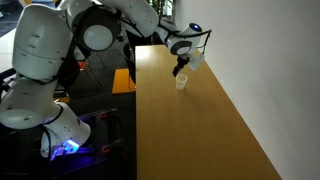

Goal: Remove the marker from the measuring cup and put it on the table

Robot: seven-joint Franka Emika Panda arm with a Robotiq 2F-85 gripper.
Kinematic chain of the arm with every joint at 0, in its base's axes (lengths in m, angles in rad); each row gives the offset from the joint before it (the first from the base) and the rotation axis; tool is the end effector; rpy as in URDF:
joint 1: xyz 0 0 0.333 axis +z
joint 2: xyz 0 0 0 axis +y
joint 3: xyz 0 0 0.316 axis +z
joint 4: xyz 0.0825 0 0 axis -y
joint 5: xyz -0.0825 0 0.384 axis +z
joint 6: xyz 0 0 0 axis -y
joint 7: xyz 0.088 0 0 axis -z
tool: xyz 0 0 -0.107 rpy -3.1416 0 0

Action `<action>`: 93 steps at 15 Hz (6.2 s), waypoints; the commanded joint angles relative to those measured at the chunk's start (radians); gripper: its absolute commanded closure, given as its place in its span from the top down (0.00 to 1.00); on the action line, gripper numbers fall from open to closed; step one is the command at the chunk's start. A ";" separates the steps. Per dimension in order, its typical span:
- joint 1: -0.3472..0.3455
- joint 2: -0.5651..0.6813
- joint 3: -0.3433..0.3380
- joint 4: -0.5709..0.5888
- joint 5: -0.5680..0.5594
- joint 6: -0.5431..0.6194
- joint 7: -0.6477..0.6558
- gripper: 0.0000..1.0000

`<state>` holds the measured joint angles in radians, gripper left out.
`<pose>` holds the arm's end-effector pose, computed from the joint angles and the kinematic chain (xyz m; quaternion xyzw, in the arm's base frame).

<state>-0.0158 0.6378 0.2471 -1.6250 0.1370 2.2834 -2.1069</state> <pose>0.6800 0.1405 0.2627 -0.4498 -0.8842 -0.1109 0.0599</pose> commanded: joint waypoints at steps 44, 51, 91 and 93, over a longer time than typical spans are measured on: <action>0.203 0.339 -0.056 0.328 -0.284 0.141 -0.284 1.00; 0.193 0.369 -0.038 0.357 -0.275 0.116 -0.307 1.00; 0.199 0.416 -0.057 0.431 -0.303 0.080 -0.319 0.49; 0.198 0.404 -0.053 0.417 -0.303 0.085 -0.320 0.51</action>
<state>0.1805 1.0454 0.1868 -1.2218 -0.1531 2.3935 -2.4228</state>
